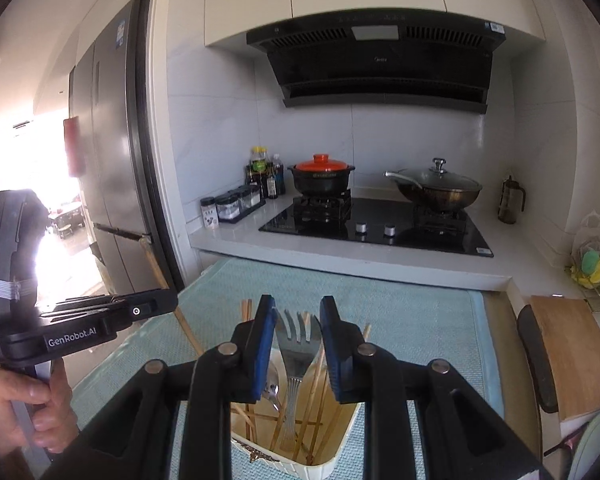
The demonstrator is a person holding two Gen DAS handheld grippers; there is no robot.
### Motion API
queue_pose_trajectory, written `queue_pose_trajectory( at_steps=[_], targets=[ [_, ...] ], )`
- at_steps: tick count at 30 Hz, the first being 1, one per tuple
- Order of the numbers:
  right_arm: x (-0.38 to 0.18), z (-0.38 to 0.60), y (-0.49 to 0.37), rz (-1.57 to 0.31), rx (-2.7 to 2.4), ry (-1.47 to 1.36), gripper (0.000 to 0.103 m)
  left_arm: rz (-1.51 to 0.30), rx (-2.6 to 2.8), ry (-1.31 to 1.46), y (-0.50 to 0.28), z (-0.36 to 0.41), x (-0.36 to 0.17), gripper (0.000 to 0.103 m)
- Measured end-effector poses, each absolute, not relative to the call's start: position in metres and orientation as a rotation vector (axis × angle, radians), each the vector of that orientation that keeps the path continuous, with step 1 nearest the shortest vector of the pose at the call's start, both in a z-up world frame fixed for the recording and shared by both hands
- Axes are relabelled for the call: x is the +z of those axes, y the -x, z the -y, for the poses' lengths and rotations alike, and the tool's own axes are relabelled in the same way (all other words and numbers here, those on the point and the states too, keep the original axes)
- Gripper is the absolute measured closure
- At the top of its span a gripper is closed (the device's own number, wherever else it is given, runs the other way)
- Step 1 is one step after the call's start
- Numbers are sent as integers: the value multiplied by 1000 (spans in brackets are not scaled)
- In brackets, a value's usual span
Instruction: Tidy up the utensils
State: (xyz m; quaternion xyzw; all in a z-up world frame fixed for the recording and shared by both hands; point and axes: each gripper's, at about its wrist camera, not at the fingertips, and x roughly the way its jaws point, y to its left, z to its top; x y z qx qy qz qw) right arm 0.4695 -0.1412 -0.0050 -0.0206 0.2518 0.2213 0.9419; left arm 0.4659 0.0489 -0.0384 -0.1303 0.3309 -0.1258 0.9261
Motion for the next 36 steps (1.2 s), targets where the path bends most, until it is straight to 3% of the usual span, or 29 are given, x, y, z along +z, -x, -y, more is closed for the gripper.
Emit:
queue_pose_trajectory(
  at_steps=[6,7,8,10,12,14,16,18,21,27,36],
  targets=[
    [-67,129,-518,-687,455,7,79,-761,-219,258,-490,-43,-74,98],
    [-75,128,-525,-714,459,-10,79,-764,-207,257,-491,-45,-76,93],
    [-80,128,-530,-732,463,-27,79,-764,-192,252,-490,-46,-77,86],
    [-84,128,-536,-735,451,-39,71,-746,-170,246,-484,-51,-75,44],
    [-77,133,-535,-698,444,-66,43,-703,-140,224,-470,-57,-67,29],
    [-64,142,-529,-657,434,-85,37,-660,-128,182,-453,-59,-55,25],
    [-49,147,-521,-623,405,-72,35,-611,-91,130,-433,-60,-43,10],
    [-31,154,-507,-576,378,-52,32,-536,-40,72,-406,-59,-30,3],
    [-6,163,-471,-484,351,-17,21,-455,33,-23,-370,-50,-14,0],
    [21,173,-393,-390,312,53,18,-389,178,-123,-308,-25,-1,0],
    [18,187,-278,-326,233,54,16,-512,176,-77,-228,-12,-32,0]
  ],
)
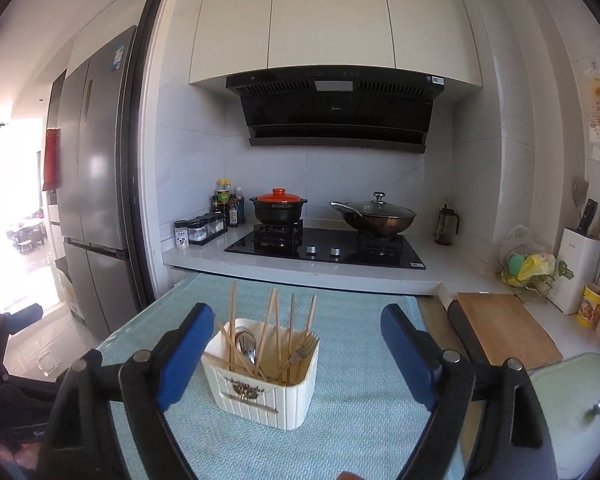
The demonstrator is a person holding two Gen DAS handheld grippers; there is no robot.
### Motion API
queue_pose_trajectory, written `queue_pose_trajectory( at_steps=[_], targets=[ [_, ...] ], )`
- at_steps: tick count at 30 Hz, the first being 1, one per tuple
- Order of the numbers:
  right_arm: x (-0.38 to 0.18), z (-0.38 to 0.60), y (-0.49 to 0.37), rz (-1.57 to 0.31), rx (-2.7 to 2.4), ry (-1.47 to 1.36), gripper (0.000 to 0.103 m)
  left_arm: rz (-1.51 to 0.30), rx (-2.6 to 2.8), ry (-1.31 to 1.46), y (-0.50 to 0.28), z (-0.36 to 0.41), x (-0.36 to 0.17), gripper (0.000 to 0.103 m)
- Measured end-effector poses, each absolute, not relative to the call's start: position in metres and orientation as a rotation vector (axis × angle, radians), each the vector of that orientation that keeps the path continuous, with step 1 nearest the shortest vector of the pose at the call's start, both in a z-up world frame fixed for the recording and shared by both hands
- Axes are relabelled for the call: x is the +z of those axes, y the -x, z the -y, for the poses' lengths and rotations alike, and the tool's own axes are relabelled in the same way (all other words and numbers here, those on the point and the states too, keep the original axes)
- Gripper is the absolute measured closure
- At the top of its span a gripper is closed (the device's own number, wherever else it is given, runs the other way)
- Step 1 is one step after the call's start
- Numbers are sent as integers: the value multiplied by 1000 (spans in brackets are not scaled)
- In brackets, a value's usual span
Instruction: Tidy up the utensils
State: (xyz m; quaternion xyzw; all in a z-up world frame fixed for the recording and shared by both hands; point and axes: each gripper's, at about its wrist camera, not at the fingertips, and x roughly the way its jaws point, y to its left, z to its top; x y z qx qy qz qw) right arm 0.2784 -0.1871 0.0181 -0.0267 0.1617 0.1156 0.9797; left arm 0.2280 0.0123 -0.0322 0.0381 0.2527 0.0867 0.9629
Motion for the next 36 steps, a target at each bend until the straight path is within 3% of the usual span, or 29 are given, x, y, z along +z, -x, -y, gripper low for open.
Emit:
queue_pose_trajectory(
  at_steps=[13,36],
  targets=[
    [-34,194,-200,-473,169,18,15,-673,98,-5,-177,-8,-53,0],
    [-29,175,-163,-515,206,56,15,-661,118,-3,-161,-17,-37,0]
  ],
)
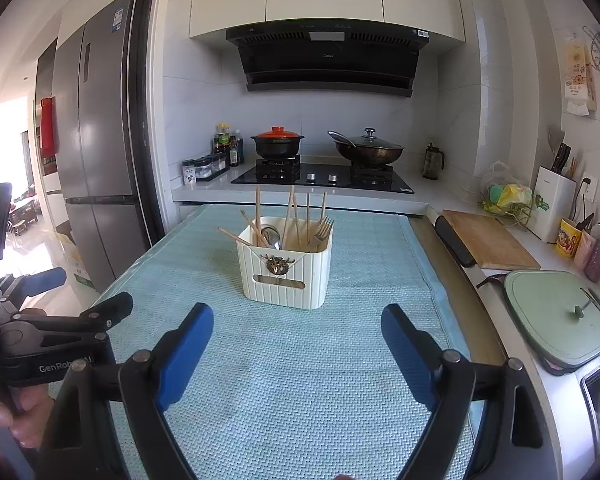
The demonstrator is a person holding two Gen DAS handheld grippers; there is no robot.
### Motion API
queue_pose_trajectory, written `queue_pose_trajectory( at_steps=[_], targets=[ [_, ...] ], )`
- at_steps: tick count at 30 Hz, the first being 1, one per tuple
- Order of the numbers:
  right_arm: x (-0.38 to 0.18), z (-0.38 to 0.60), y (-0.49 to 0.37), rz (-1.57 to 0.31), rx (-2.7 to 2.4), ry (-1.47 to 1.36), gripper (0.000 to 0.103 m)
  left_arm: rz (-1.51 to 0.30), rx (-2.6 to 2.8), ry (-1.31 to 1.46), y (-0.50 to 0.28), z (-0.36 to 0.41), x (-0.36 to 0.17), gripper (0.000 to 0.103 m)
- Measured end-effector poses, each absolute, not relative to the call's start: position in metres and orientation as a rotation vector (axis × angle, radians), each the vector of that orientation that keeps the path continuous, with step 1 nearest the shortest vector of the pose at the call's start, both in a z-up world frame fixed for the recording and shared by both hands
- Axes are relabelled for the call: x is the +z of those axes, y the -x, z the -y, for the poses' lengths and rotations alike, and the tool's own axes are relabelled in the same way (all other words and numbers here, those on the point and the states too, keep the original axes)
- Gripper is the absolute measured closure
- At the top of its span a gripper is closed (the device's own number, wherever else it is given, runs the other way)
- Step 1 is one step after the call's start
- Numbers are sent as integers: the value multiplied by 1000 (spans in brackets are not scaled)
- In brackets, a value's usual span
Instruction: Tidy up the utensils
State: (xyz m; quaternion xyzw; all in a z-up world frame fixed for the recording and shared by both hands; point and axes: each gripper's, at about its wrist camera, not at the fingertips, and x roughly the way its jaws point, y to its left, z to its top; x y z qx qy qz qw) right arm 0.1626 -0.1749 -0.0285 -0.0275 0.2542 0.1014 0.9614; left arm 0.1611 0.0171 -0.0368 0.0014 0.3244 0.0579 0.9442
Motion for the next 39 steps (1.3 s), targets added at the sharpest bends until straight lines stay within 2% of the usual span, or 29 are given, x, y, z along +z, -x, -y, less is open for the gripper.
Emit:
queue_pose_trajectory(
  at_steps=[39],
  targets=[
    [-27,166,-158,-529,238,84,15,-674,114,20,-162,-20,-37,0]
  ],
)
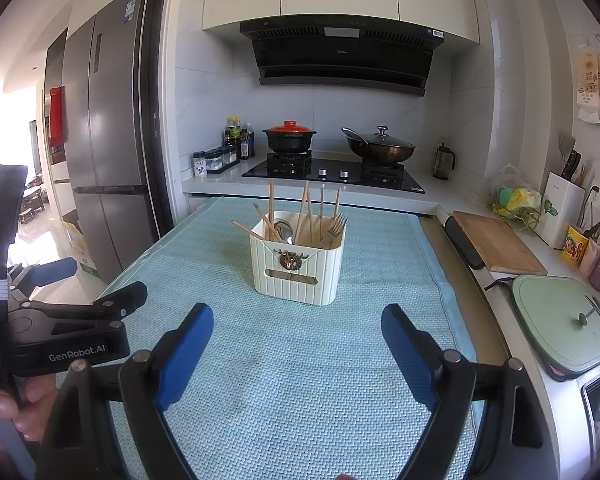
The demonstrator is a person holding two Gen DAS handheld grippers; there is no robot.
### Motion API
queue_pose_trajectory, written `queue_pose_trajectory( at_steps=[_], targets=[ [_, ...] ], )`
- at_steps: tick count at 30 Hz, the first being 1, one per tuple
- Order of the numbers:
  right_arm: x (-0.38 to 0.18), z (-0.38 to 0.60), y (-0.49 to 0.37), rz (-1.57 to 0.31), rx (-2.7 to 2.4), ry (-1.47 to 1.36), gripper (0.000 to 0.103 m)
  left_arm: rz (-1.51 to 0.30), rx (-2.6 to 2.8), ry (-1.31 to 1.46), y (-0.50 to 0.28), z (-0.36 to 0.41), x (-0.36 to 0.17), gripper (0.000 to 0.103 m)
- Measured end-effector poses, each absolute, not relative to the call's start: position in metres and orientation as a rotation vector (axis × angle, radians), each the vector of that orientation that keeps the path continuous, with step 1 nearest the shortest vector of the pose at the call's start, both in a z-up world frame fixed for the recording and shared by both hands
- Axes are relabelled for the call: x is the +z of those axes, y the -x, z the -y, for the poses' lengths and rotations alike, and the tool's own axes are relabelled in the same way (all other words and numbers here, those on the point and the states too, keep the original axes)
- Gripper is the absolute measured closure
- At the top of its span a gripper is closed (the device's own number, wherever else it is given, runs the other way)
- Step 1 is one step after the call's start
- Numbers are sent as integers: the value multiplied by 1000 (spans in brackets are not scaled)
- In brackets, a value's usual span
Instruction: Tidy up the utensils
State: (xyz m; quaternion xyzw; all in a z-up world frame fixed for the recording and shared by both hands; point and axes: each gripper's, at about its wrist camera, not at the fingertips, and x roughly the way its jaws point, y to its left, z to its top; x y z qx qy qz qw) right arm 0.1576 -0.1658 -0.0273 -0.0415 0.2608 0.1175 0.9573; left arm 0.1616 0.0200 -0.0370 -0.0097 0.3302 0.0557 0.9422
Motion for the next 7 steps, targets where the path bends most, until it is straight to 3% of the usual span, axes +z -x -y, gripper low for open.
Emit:
queue_pose_trajectory(
  at_steps=[7],
  targets=[
    [-29,167,-158,-532,237,79,15,-672,136,36,-166,-23,-40,0]
  ],
)
